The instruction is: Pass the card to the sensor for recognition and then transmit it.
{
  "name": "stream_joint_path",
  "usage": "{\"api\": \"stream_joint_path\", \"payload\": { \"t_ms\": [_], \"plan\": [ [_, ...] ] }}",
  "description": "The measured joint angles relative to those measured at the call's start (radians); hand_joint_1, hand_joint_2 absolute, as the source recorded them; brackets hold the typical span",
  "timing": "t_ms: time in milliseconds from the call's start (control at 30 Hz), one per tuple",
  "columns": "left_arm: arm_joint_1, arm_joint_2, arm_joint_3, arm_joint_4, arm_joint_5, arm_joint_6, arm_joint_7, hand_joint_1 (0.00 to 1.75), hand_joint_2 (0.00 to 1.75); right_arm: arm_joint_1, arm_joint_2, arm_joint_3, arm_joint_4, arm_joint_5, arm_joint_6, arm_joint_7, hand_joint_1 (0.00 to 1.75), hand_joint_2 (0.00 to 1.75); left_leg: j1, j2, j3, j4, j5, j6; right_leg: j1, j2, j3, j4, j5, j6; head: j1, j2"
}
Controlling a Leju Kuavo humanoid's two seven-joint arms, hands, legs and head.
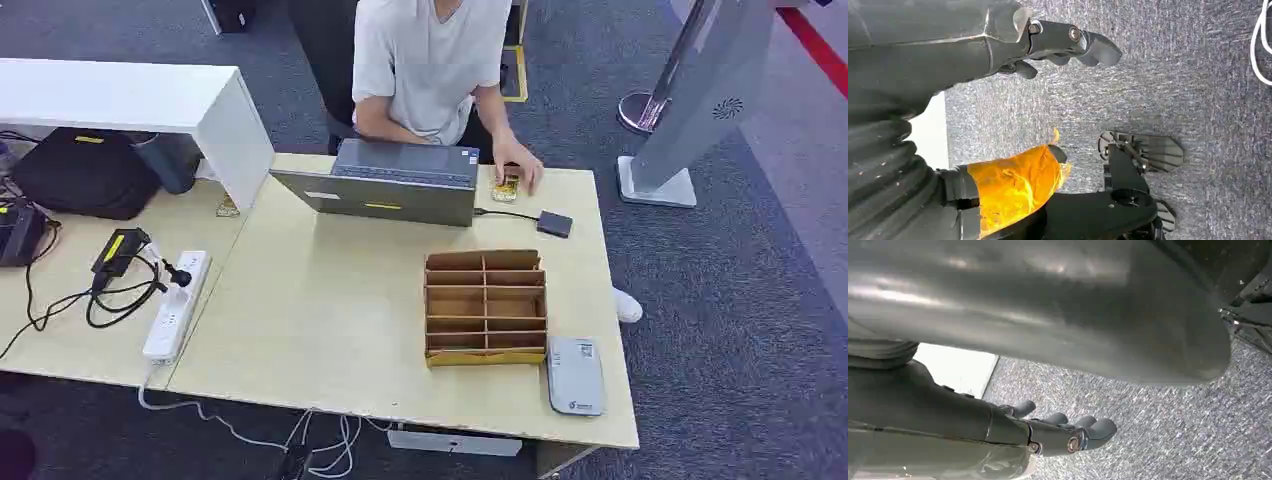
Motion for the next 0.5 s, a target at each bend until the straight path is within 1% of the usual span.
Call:
{"api": "stream_joint_path", "payload": {
  "t_ms": [100,333,400,500],
  "plan": [
    [0.0,0.0,0.0,0.0,0.0,0.0,0.0,0.0,1.75,0.0,0.0,0.0,0.0,0.0,-0.001,0.0,0.0,0.0,0.0,0.0,0.0,0.0,0.0,0.0,0.0,0.0,0.0,0.0,0.0,0.0,0.0,0.0],
    [0.0,0.0,0.0,0.0,0.008,0.004,-0.001,0.0,1.75,0.0,0.0,-0.011,0.0,-0.003,-0.045,0.019,0.0,0.0,0.0,0.0,0.0,0.0,0.0,0.0,0.0,0.0,0.0,0.0,0.0,0.0,0.0,0.0],
    [0.0,0.0,0.0,0.001,0.011,0.007,-0.001,0.0,1.75,0.0,0.0,-0.013,0.0,0.003,-0.074,0.024,0.0,0.0,0.0,0.0,0.0,0.0,0.0,0.0,0.0,0.0,0.0,0.0,0.0,0.0,0.0,0.0],
    [0.001,0.0,0.0,0.004,0.015,0.01,-0.002,0.0,1.75,0.0,-0.002,-0.017,0.0,0.003,-0.146,0.027,0.0,0.0,0.0,0.0,0.0,0.0,0.0,0.0,0.0,0.0,0.0,0.0,0.0,0.0,0.0,0.0]
  ]
}}
